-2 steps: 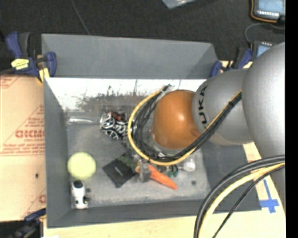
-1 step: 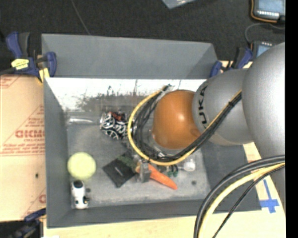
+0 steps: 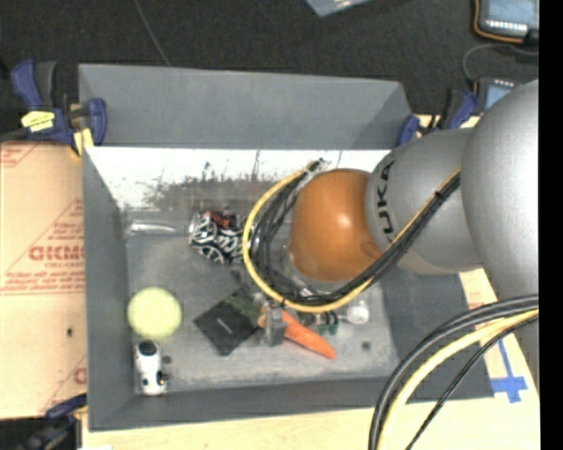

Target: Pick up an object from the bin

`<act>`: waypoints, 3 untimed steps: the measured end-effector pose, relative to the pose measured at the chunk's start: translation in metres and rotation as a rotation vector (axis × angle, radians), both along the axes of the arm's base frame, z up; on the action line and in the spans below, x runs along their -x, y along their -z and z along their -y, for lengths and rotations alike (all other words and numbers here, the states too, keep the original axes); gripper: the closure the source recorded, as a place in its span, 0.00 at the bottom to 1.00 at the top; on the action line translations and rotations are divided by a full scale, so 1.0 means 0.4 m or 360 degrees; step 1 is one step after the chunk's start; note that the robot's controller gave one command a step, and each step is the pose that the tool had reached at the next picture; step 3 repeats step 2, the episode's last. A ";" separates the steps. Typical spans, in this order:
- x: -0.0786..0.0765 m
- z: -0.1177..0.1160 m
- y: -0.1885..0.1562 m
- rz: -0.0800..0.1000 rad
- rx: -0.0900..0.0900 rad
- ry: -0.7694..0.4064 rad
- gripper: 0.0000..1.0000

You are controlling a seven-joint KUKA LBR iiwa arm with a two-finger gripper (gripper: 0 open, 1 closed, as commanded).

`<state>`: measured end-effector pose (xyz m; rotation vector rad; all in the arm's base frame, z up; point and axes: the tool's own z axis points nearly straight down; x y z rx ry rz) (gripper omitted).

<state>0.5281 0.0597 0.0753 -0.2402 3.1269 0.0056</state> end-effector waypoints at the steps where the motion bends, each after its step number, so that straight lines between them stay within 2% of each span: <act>1: 0.005 0.002 -0.055 -0.0012 0.0003 0.0001 1.00; 2: 0.000 0.002 -0.112 0.0000 0.0003 0.0002 1.00; 3: 0.000 0.002 -0.112 0.0000 0.0003 0.0002 1.00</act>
Offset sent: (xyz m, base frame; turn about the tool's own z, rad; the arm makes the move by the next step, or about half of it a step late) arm -0.0001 0.0000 0.0079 0.0000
